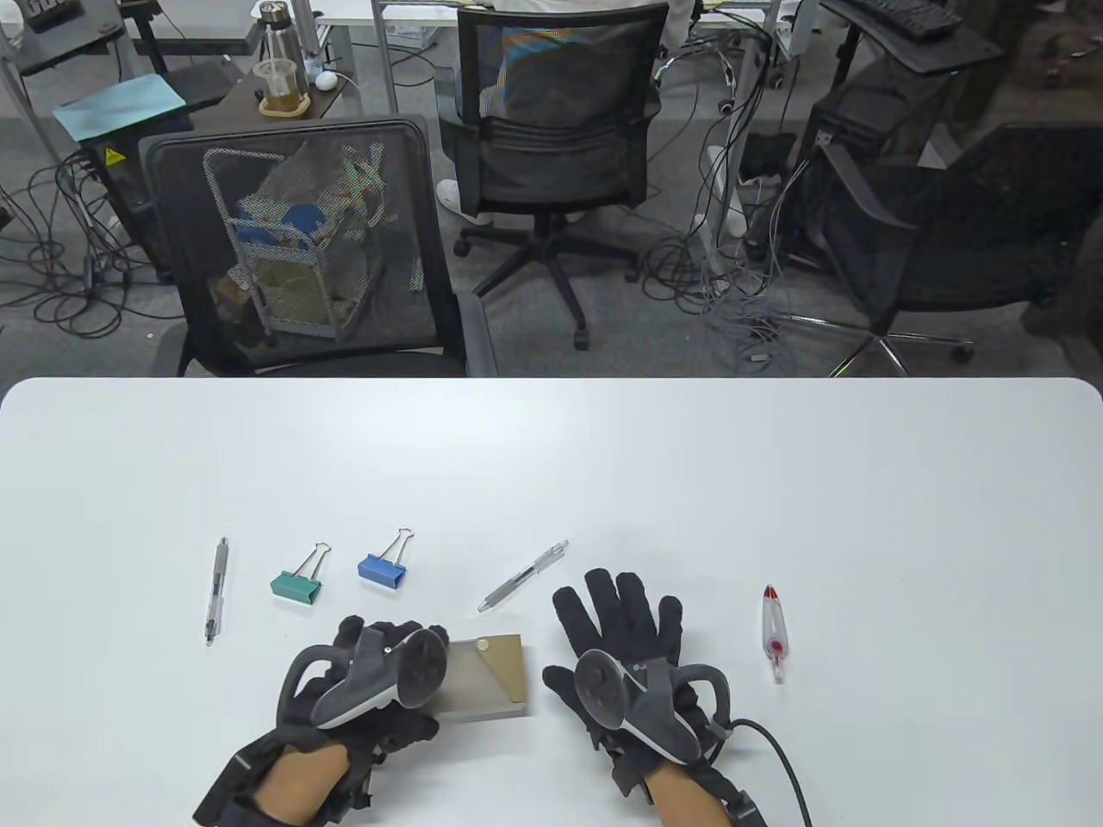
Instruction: Pack snap-button pull-out pencil case
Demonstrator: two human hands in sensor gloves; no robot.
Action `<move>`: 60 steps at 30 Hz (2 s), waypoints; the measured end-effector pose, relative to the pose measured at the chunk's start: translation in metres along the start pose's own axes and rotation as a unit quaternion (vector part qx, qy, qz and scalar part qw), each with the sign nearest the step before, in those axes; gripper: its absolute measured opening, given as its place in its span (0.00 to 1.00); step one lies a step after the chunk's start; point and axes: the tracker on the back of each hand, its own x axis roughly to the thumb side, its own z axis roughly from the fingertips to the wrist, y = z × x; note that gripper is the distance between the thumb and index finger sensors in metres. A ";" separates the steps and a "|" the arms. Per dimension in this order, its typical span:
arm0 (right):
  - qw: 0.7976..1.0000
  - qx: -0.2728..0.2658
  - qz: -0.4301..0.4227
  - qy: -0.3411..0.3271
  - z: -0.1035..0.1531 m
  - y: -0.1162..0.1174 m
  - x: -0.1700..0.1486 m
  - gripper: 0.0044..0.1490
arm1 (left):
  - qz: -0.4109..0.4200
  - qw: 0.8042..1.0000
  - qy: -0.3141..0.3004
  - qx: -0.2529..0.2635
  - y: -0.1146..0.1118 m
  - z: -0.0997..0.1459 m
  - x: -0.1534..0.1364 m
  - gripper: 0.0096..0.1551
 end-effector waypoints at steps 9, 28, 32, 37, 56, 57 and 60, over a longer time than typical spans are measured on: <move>1.000 0.012 0.001 -0.001 0.002 -0.003 0.008 0.52 | 0.029 0.999 -0.035 0.006 -0.009 -0.004 0.016 0.59; 0.981 0.116 0.155 -0.004 -0.022 0.006 0.082 0.38 | 0.081 0.996 -0.039 0.006 -0.016 -0.006 0.006 0.59; 0.980 0.081 0.180 -0.034 -0.018 0.008 0.090 0.36 | 0.082 0.996 -0.040 0.010 -0.016 -0.006 0.006 0.59; 0.979 0.060 0.187 -0.051 -0.017 0.011 0.094 0.35 | 0.083 0.996 -0.041 0.014 -0.016 -0.006 0.006 0.59; 0.952 0.160 -0.231 0.125 -0.011 0.022 -0.021 0.28 | 0.084 0.995 -0.041 0.018 -0.022 -0.005 0.002 0.60; 0.951 0.159 -0.232 0.125 -0.011 0.023 -0.023 0.28 | 0.085 0.995 -0.042 0.019 -0.022 -0.005 0.002 0.60; 0.956 0.155 -0.217 0.126 -0.011 0.020 -0.027 0.28 | 0.080 0.996 -0.045 0.020 -0.022 -0.005 -0.001 0.60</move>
